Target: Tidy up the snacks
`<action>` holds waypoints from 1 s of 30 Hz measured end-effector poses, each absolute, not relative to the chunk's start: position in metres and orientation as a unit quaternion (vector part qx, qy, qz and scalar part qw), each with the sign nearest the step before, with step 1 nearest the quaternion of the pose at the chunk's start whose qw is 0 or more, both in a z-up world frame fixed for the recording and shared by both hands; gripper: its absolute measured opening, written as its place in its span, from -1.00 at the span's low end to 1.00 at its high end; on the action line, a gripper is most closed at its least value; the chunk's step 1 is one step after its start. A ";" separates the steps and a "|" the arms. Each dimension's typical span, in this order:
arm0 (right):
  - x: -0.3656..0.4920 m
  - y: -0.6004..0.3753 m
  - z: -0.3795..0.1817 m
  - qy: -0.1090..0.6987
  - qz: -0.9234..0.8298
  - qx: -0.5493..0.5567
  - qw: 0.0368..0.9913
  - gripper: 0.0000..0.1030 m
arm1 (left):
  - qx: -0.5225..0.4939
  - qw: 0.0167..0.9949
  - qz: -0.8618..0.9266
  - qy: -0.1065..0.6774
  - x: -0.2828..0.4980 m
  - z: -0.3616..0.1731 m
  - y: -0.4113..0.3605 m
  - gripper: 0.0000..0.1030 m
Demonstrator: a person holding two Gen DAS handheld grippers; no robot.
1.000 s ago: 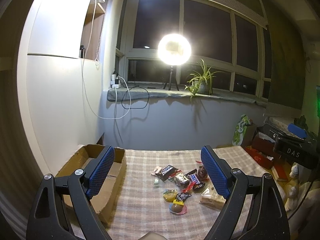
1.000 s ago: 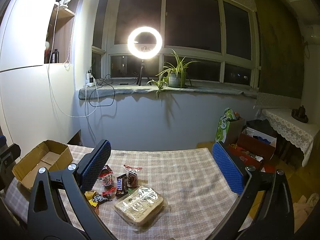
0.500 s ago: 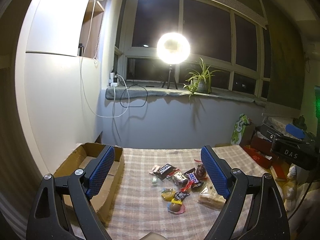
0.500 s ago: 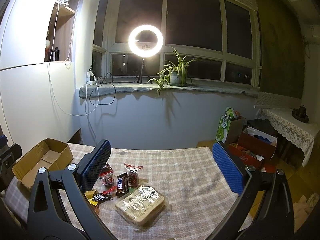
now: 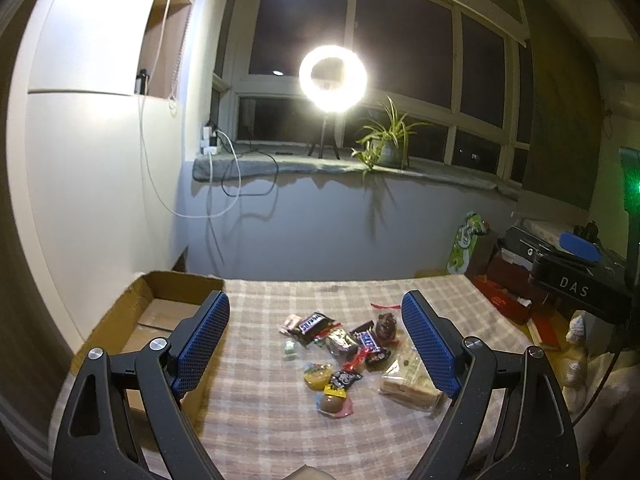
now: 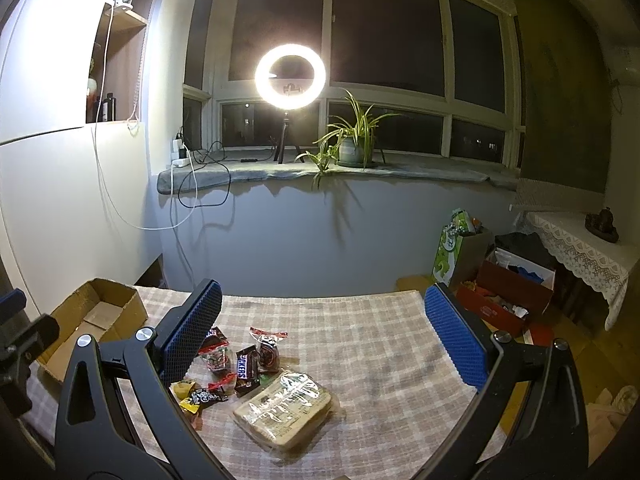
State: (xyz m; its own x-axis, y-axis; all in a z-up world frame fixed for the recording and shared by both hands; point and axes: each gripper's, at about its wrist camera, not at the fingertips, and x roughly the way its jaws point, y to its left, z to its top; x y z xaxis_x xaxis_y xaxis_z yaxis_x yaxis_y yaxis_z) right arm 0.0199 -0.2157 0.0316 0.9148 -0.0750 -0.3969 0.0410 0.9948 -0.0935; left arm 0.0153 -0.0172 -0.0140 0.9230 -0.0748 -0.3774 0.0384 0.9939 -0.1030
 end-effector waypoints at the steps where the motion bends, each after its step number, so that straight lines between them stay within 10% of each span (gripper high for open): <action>1: 0.022 -0.216 0.030 0.207 -0.030 -0.043 0.977 1.00 | -0.049 0.979 -0.032 0.197 0.017 -0.015 -0.018 0.71; 30: 0.056 -0.222 0.007 0.231 -0.039 -0.051 0.971 1.00 | -0.051 0.966 -0.082 0.241 0.049 -0.034 -0.029 0.70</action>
State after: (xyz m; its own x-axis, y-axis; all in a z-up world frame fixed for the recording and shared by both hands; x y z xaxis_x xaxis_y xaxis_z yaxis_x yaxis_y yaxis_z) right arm 0.0556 -0.2218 0.0071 0.8900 -0.0986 -0.4452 0.0517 0.9919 -0.1162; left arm 0.0488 -0.0285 -0.0336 0.8700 -0.1825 -0.4580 0.1337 0.9815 -0.1373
